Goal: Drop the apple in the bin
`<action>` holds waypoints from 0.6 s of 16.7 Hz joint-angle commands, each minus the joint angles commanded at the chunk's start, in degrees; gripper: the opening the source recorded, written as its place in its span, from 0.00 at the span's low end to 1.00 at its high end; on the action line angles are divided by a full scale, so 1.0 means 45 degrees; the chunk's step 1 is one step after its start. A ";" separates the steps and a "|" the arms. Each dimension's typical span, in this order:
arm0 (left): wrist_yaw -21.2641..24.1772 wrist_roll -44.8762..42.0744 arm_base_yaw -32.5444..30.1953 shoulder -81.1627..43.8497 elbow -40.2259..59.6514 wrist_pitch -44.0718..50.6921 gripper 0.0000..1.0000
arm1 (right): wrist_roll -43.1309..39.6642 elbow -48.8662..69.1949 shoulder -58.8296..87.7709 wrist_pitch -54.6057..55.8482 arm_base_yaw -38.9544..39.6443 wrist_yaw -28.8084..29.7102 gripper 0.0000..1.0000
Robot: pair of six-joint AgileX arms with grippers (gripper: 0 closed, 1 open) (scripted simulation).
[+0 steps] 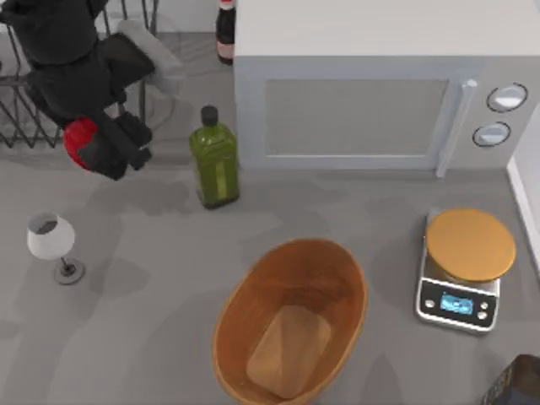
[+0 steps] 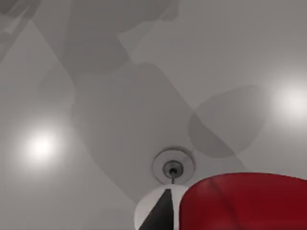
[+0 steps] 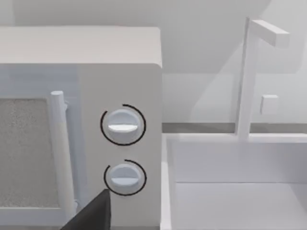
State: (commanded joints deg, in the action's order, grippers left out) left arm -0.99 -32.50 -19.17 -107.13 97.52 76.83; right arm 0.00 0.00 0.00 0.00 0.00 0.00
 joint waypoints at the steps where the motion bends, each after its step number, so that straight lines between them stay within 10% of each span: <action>1: -0.0121 -0.0131 -0.1269 -0.0070 0.0116 0.0113 0.00 | 0.0000 0.0000 0.0000 0.0000 0.0000 0.0000 1.00; 10: -0.0975 -0.0920 -0.8397 -0.0416 0.0471 0.0841 0.00 | 0.0000 0.0000 0.0000 0.0000 0.0000 0.0000 1.00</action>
State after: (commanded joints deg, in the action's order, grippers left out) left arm -5.37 -36.64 -56.95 -109.00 99.64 80.61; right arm 0.00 0.00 0.00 0.00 0.00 0.00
